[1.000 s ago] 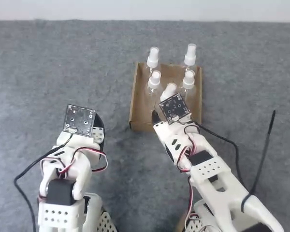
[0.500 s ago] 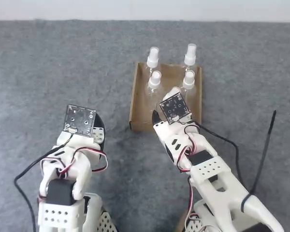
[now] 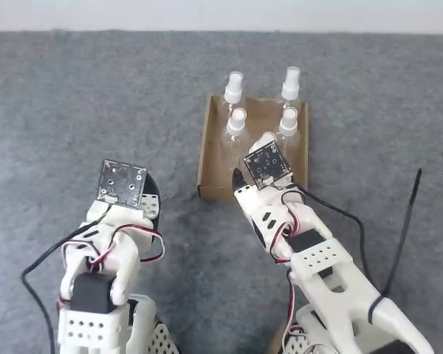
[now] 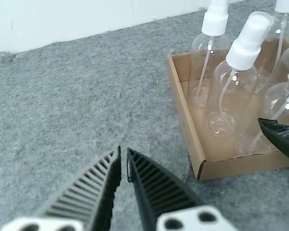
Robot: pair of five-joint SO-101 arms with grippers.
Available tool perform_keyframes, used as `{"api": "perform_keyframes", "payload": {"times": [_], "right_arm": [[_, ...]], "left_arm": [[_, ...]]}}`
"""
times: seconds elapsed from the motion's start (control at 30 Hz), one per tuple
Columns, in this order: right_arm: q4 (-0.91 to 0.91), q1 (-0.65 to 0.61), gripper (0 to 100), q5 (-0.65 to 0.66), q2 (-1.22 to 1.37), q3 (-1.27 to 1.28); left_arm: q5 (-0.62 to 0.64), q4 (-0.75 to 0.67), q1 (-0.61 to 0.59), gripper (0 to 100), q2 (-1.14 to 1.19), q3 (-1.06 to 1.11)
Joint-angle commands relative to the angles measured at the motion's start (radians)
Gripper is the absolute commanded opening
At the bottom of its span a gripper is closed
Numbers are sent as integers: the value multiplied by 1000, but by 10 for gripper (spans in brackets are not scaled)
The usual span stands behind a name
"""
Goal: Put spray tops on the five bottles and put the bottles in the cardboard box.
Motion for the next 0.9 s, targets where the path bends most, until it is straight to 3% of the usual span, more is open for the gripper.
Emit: {"api": "perform_keyframes", "payload": {"times": [0.0,0.87], "right_arm": [[8,-8,324,15,-7,-40],[108,-8,325,15,-8,-127]], "left_arm": [[-8,-28,-6,10,-14,-7],[-8,-28,-6,10,-14,-7]]}}
